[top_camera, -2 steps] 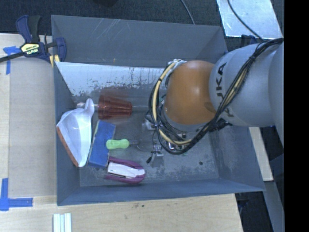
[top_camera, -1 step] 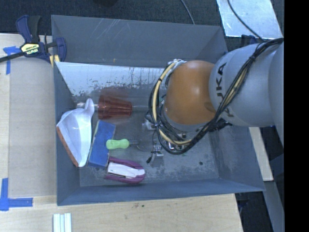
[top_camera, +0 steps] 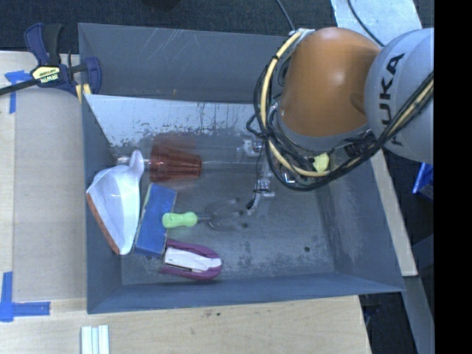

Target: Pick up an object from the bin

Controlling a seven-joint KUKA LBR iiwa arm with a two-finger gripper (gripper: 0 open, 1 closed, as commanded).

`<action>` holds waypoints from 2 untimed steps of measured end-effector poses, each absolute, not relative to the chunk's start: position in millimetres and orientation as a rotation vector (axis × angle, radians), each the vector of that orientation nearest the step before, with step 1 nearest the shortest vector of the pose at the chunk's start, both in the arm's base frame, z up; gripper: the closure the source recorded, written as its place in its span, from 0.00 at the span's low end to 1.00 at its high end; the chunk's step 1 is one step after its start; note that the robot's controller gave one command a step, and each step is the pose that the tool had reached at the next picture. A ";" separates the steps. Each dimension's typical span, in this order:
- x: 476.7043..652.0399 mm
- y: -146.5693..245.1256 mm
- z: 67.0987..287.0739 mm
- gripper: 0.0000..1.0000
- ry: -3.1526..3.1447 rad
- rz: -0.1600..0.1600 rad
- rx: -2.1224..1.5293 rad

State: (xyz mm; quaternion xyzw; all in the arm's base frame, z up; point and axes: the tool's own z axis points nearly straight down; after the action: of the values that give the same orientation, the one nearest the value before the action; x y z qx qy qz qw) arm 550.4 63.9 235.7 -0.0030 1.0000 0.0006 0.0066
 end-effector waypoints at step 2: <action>554.9 71.4 200.8 0.00 3.112 0.005 0.033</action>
Offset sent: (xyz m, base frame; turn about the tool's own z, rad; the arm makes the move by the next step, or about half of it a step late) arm 0.0016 0.0070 -0.0392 0.0291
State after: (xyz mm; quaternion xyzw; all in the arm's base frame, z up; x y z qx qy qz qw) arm 554.9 71.4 200.8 0.0105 0.9998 0.0017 0.0147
